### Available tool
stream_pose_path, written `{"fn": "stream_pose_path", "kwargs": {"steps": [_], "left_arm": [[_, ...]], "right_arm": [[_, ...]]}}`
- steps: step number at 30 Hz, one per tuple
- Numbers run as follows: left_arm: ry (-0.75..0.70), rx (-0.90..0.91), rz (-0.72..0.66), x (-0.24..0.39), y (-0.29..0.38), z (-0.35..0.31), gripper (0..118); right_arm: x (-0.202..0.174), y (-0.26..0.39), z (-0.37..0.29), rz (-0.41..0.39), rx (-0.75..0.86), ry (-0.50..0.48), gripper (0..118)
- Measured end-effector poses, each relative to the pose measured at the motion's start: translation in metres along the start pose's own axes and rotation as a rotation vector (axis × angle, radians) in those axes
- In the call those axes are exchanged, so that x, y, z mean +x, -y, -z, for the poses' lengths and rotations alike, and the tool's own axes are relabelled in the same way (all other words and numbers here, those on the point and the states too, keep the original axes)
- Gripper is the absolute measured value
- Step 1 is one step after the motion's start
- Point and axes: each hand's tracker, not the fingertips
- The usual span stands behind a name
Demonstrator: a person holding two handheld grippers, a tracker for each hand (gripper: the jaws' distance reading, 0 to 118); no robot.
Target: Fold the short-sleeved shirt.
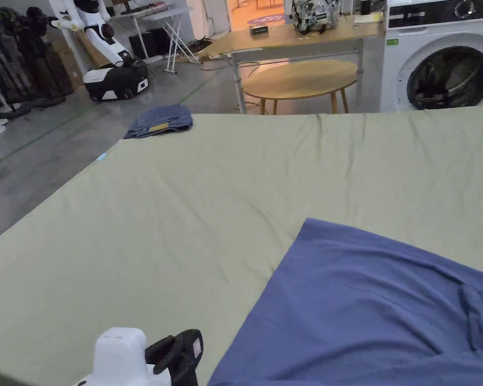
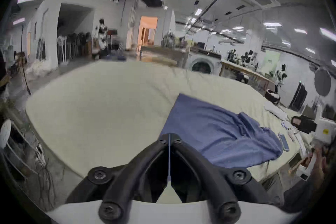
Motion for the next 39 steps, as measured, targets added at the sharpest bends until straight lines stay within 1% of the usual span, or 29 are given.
{"fn": "stream_pose_path", "kwargs": {"steps": [1, 2, 3, 5, 6, 10, 11, 12, 13, 14, 16, 18, 20, 21, 22, 23, 24, 25, 26, 29, 30, 32, 33, 34, 35, 36, 37, 38, 39], "left_arm": [[0.010, 0.031, -0.007, -0.007, 0.009, 0.006, 40], [0.022, -0.023, -0.021, -0.014, 0.016, 0.017, 59], [0.001, -0.106, -0.024, -0.019, 0.023, 0.031, 69], [-0.046, -0.161, -0.026, -0.030, 0.042, 0.049, 69], [-0.041, -0.212, -0.052, -0.033, 0.047, 0.058, 69], [-0.017, -0.270, -0.183, -0.035, 0.067, 0.080, 69], [-0.031, -0.268, -0.182, -0.032, 0.069, 0.083, 64], [-0.109, -0.265, -0.134, -0.027, 0.069, 0.083, 50], [-0.128, -0.275, -0.075, -0.025, 0.069, 0.083, 41], [-0.129, -0.282, -0.032, -0.022, 0.068, 0.085, 37], [-0.123, -0.290, -0.030, -0.015, 0.067, 0.089, 22], [-0.125, -0.321, 0.059, 0.001, 0.067, 0.093, 8], [-0.157, -0.329, 0.107, 0.016, 0.065, 0.093, 5], [-0.119, -0.361, 0.109, 0.024, 0.066, 0.092, 5], [-0.111, -0.389, 0.099, 0.025, 0.068, 0.098, 5], [-0.133, -0.388, 0.094, 0.026, 0.070, 0.105, 5], [-0.142, -0.387, 0.097, 0.026, 0.072, 0.108, 5], [-0.137, -0.385, 0.094, 0.024, 0.070, 0.108, 5], [-0.132, -0.382, 0.078, 0.023, 0.069, 0.106, 5], [-0.126, -0.377, 0.044, 0.022, 0.067, 0.102, 5], [-0.123, -0.378, 0.041, 0.022, 0.067, 0.102, 5], [-0.121, -0.383, 0.038, 0.024, 0.066, 0.102, 5], [-0.122, -0.386, 0.031, 0.025, 0.062, 0.101, 5], [-0.123, -0.388, 0.029, 0.026, 0.062, 0.101, 5], [-0.123, -0.389, 0.029, 0.026, 0.062, 0.100, 5], [-0.123, -0.389, 0.028, 0.027, 0.062, 0.100, 5], [-0.124, -0.387, 0.022, 0.026, 0.061, 0.100, 5], [-0.125, -0.385, 0.018, 0.026, 0.061, 0.099, 5], [-0.126, -0.382, 0.015, 0.027, 0.062, 0.099, 5]], "right_arm": [[0.002, 0.002, 0.001, 0.006, -0.010, 0.002, 0], [0.005, 0.005, 0.001, 0.011, -0.018, 0.001, 0], [0.007, 0.006, 0.002, 0.018, -0.037, 0.002, 0], [0.011, 0.009, 0.001, 0.029, -0.050, 0.011, 0], [0.013, 0.011, 0.001, 0.036, -0.057, 0.010, 0], [0.017, 0.013, -0.001, 0.043, -0.076, 0.037, 0], [0.019, 0.014, -0.001, 0.045, -0.082, 0.044, 0], [0.019, 0.013, -0.001, 0.045, -0.086, 0.052, 0], [0.020, 0.014, -0.001, 0.044, -0.089, 0.057, 0], [0.021, 0.014, 0.001, 0.045, -0.095, 0.063, 0], [0.024, 0.012, 0.006, 0.047, -0.104, 0.068, 0], [0.028, 0.006, 0.015, 0.050, -0.113, 0.074, 0], [0.033, -0.007, 0.027, 0.041, -0.119, 0.084, 0], [0.036, -0.016, 0.034, 0.035, -0.118, 0.088, 1], [0.041, -0.026, 0.047, 0.025, -0.133, 0.083, 14], [0.049, -0.038, 0.065, 0.013, -0.176, 0.066, 39], [0.058, -0.047, 0.083, 0.009, -0.200, 0.043, 71], [0.066, -0.056, 0.105, 0.014, -0.219, 0.000, 81], [0.072, -0.065, 0.129, 0.046, -0.245, -0.024, 82], [0.088, -0.079, 0.213, 0.116, -0.410, -0.030, 81], [0.092, -0.078, 0.244, 0.109, -0.464, -0.027, 81], [0.094, -0.074, 0.291, 0.132, -0.555, 0.017, 81], [0.097, -0.069, 0.314, 0.139, -0.607, 0.010, 81], [0.098, -0.062, 0.334, 0.143, -0.650, 0.046, 79], [0.097, -0.058, 0.347, 0.121, -0.684, 0.076, 70], [0.095, -0.051, 0.354, 0.099, -0.704, 0.086, 50], [0.091, -0.047, 0.357, 0.065, -0.710, 0.101, 45], [0.083, -0.045, 0.354, 0.000, -0.695, 0.159, 44], [0.076, -0.045, 0.349, -0.076, -0.679, 0.157, 44]]}}
